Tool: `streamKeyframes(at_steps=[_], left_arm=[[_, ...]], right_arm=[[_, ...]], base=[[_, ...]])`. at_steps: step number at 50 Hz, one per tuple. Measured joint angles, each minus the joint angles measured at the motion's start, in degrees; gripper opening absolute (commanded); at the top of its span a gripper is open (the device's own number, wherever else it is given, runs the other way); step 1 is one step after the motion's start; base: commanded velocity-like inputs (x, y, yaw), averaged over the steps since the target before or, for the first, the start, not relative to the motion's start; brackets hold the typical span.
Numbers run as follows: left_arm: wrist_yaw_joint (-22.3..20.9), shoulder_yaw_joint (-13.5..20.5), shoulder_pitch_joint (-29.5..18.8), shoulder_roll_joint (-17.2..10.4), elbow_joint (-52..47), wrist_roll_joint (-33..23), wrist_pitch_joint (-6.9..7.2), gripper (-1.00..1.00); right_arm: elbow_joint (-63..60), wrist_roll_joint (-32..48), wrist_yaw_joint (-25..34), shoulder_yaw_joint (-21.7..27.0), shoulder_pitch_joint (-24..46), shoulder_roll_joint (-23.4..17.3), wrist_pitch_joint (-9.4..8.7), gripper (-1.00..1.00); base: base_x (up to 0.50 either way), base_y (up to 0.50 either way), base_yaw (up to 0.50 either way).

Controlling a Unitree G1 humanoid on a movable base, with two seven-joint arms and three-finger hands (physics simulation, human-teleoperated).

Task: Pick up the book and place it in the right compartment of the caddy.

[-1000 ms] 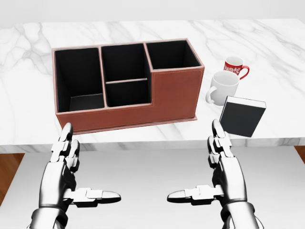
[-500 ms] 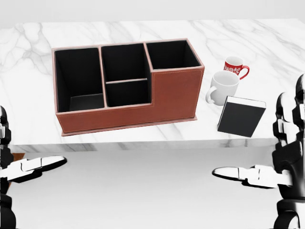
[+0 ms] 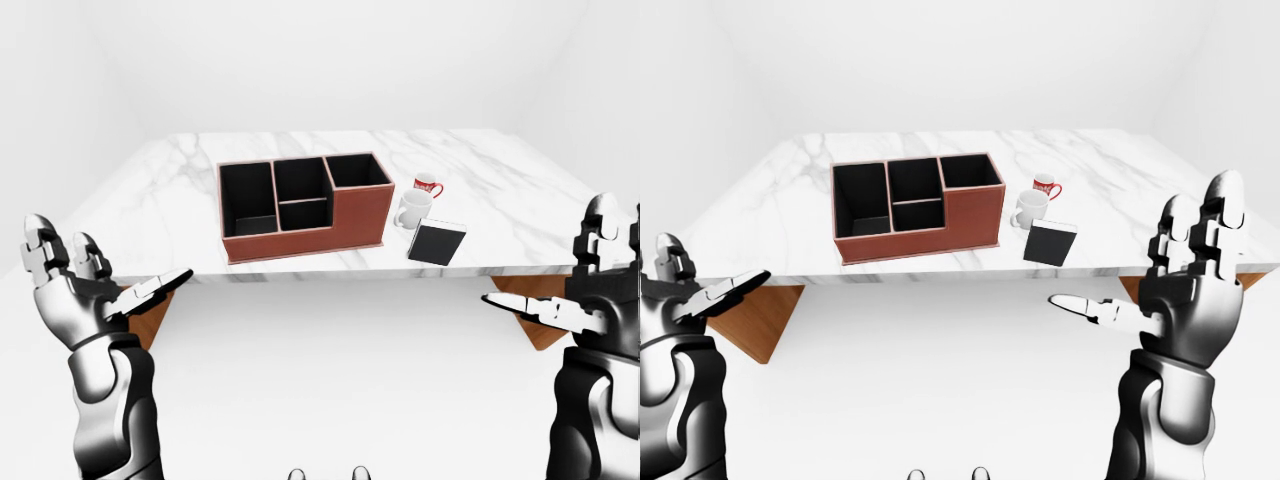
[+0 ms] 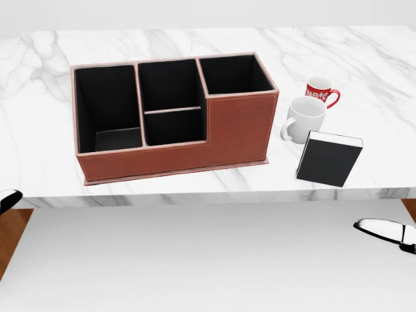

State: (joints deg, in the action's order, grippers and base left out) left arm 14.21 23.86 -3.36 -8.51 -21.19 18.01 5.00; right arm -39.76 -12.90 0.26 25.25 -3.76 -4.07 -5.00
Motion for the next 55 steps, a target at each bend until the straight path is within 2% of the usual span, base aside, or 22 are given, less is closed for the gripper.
streamKeyframes(at_steps=[22,55], left_arm=[[1.7,1.3,0.2,-0.5,-1.0,1.8,0.0,1.0],[1.8,1.1,0.3,-0.3,-0.3,1.8,0.0,1.0]], right_arm=[[-1.2,0.2,0.8,0.6,-0.3,0.0,0.0,1.0],[-0.6,0.7,1.2,0.6,-0.4,0.0,0.0,1.0]], base=[[0.24,0.0,0.0],[0.29,0.0,0.0]])
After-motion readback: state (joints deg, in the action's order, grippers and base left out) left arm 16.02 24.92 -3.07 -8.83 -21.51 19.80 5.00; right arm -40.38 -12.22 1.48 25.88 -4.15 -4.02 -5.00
